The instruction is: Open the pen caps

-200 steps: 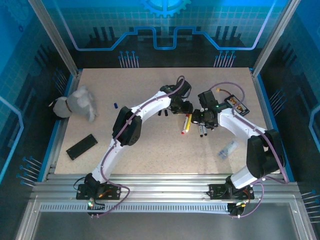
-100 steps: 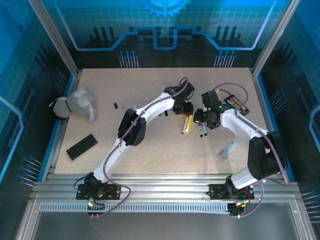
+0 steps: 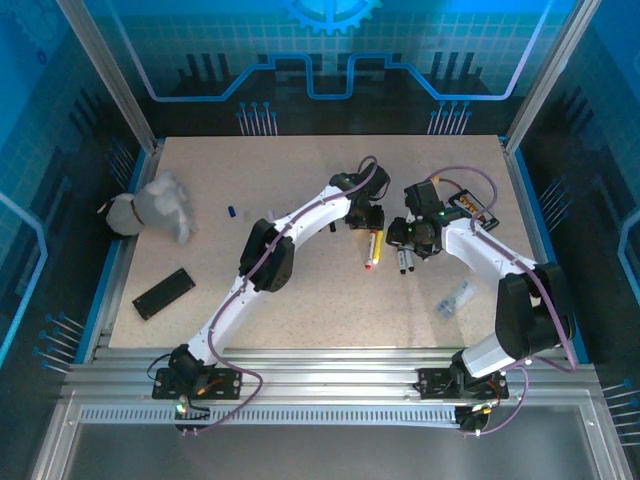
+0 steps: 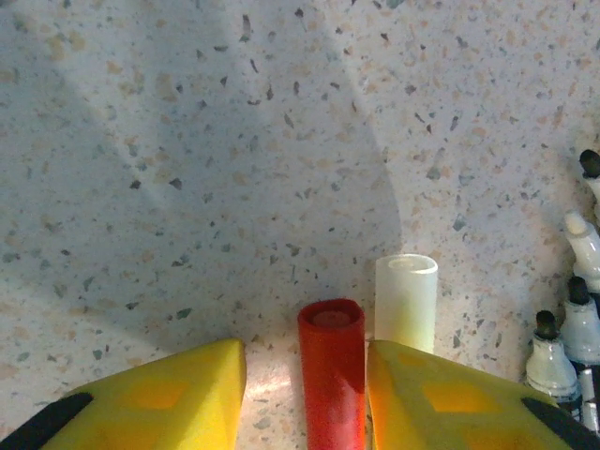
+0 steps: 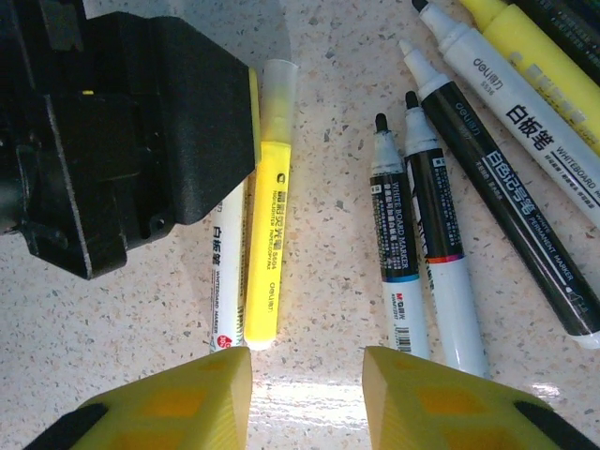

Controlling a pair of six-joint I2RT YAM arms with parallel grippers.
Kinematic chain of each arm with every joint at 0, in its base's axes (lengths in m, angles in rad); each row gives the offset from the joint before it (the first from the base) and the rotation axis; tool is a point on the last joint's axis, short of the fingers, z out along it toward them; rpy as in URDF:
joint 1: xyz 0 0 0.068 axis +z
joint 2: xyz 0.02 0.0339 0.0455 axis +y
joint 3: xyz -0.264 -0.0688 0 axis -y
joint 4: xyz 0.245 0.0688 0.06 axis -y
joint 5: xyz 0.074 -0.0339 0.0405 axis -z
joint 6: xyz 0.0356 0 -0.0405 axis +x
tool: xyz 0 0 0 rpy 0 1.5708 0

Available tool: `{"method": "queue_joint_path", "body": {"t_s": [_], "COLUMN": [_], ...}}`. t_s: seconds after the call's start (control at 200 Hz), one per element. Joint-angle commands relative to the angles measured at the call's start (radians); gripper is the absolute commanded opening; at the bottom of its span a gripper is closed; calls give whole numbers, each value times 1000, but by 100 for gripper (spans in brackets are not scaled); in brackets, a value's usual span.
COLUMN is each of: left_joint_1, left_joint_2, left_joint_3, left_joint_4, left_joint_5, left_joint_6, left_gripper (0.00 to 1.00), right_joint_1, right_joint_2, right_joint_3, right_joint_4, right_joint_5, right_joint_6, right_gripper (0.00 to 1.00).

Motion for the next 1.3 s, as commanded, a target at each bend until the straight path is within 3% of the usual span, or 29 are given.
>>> {"method": "queue_joint_path", "body": {"t_s": [0.0,0.335,0.475,0.57,0.635,0.74,0.881,1.011,1.291], "left_joint_1": [-8,-6,1,8,14,41,89,141,152], "left_joint_2": [62,78,84,79,75,40,-82,-232,-347], "left_joint_3": [42,56,43,26,16,-23,-158,-335,-422], "left_joint_4": [-54,-169,-195,-198,-202,-188,-105,59,139], "left_joint_5": [-10,-185,-204,-204,-201,-156,-66,112,229], "left_joint_6": [5,50,57,54,51,32,7,-50,-83], "left_gripper": [40,35,31,25,15,0,0,0,0], "right_joint_1": [-16,-12,-5,4,13,28,39,43,93], "right_joint_2": [2,15,34,43,50,61,64,65,109], "right_joint_3": [-15,-27,-24,-27,-26,-32,-61,-104,-128], "right_joint_4": [11,45,58,74,83,115,204,332,531], "right_joint_5": [-15,-45,-60,-72,-82,-110,-174,-280,-404], "right_joint_6": [-5,9,10,19,25,41,84,141,231], "right_gripper": [37,35,35,34,34,33,32,32,50]}}
